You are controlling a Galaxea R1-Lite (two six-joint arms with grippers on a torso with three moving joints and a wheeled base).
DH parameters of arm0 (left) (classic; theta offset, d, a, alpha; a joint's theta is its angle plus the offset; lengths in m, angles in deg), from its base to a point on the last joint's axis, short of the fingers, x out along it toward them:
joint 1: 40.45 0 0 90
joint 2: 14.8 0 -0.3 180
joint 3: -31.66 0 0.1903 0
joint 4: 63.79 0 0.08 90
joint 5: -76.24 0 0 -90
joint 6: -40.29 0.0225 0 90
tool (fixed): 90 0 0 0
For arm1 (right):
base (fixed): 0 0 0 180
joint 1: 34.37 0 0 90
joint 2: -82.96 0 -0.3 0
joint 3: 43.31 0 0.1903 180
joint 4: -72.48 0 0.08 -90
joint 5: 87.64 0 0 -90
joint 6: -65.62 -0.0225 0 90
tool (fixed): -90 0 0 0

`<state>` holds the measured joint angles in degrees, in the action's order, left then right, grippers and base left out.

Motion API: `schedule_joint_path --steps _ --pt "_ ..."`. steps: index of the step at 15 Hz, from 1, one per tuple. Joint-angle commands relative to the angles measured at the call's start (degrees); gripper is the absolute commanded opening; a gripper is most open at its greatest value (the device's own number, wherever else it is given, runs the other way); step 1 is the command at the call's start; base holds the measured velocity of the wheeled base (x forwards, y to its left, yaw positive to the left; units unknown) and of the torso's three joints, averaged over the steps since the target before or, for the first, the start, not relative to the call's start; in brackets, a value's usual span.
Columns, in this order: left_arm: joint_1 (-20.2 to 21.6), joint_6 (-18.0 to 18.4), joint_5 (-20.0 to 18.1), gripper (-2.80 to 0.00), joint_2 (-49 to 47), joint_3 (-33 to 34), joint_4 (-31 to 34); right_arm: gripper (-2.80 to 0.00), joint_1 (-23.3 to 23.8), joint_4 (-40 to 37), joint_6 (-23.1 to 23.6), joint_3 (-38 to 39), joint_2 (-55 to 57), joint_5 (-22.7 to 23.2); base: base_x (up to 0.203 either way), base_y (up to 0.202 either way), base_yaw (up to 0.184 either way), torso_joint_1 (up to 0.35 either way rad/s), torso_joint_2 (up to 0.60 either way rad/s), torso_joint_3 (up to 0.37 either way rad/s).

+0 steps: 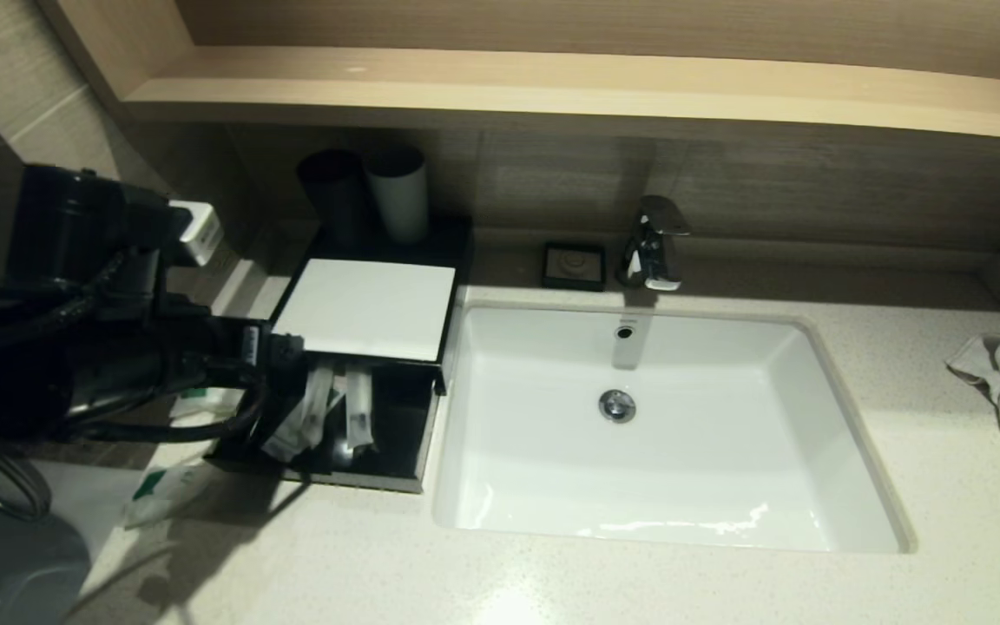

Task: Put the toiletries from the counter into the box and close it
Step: Pick up the bathroom toiletry

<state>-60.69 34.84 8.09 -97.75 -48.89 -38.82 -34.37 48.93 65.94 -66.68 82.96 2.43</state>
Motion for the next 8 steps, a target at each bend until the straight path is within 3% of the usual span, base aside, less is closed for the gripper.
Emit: schedule_joint_path --steps 1,4,5,8 --pt "3.56 0.40 0.05 0.00 2.53 0.27 0.15 -2.80 0.00 0.01 0.03 0.00 0.00 0.01 0.000 0.000 0.000 0.000 0.00 0.000" --pt "5.37 1.77 -0.05 0.00 5.14 0.98 0.85 -2.80 0.00 0.01 0.03 0.00 0.00 0.01 0.000 0.000 0.000 0.000 0.00 0.000" --pt "5.33 1.99 -0.11 -2.80 6.12 1.02 1.78 -2.80 0.00 0.01 0.03 0.00 0.00 0.01 0.000 0.000 0.000 0.000 0.00 0.000" --pt "5.39 2.02 -0.14 -2.80 7.89 1.32 3.65 -2.80 0.00 0.01 0.03 0.00 0.00 0.01 0.000 0.000 0.000 0.000 0.00 0.000"
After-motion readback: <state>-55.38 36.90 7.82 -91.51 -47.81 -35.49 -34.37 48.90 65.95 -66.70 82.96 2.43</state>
